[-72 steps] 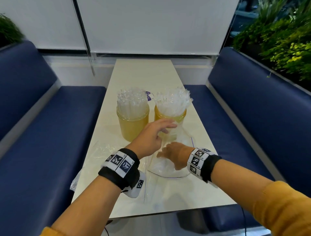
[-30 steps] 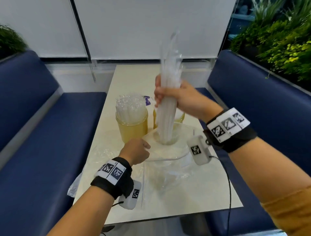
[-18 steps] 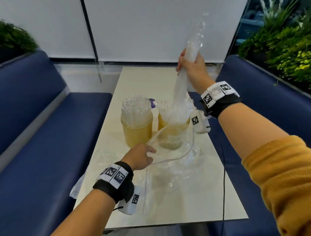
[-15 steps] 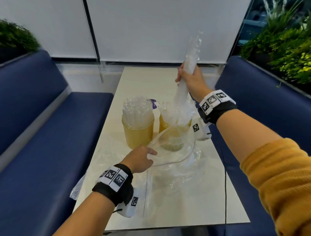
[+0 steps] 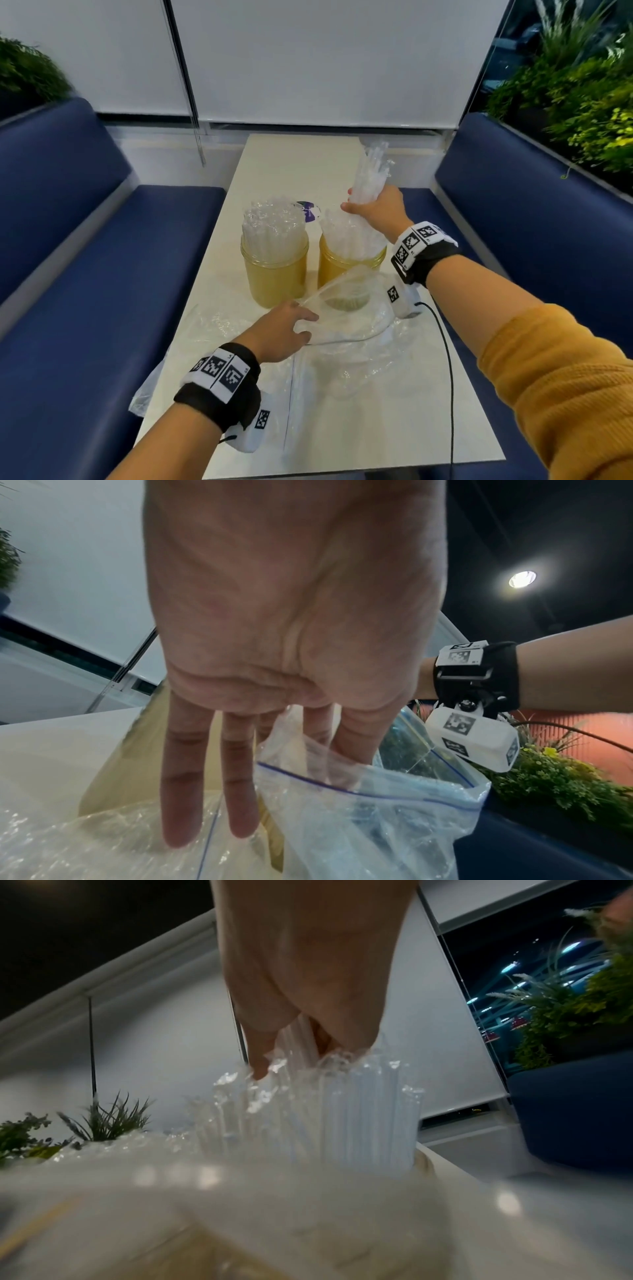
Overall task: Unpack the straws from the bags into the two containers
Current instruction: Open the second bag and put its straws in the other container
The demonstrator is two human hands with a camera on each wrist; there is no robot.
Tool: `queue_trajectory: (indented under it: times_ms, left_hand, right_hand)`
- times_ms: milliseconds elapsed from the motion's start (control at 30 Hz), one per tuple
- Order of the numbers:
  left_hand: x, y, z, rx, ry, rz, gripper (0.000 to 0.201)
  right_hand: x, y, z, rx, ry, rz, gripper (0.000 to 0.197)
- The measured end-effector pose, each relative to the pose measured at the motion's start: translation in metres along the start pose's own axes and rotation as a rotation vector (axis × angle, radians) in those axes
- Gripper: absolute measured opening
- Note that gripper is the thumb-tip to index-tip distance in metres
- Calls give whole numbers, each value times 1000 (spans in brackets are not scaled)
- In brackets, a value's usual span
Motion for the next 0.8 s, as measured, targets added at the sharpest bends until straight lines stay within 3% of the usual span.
queue_trajectory:
  times_ms: [100,200,267,333,367,467,567,633,700,800]
  left_hand:
    - [-1,0,3,-15,2,-18,40]
    - [0,0,7,-34,-16,-37,39]
    - [-2,1,10,-42,-32,-44,38]
    - [-4,2,13,-46,-41,-51,37]
    - [-5,2,14,-47,-41,-54,37]
    - [-7,3,15,-45,-34,-61,38]
    - [-8,4,13,-40,-29,-68,39]
    - [-8,6,11,-33,-28,-74,39]
    - [-6,7,11,-26,-27,-77,39]
    - [-7,7,12,-26,-24,-79,38]
  right_hand:
    - [16,2,8,-47,8,94,79]
    - [53,6,15,-76,-97,362,105]
    - [72,7,21,-108,-148,487,111]
    - [85,4,25,-122,-143,534,99]
    - [91,3,24,-123,-74,565,84]
    - [92,6,7,-56,325,664,39]
    - [53,15,-20,156,719,558,39]
    - [38,23,-28,257,829,523,42]
    - [46,22,-24,206,832,576,48]
    - [59,18,-19,106,643,584,48]
Point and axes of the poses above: each hand's wrist, its own y-axis away from the middle knuckle, its own z-axis out of the back of the hand, x = y × z, the point moved 8 cm from there along -y, towards the middle knuckle, and after that the axes turned 13 degrees about -y, right-handed, at the moved point
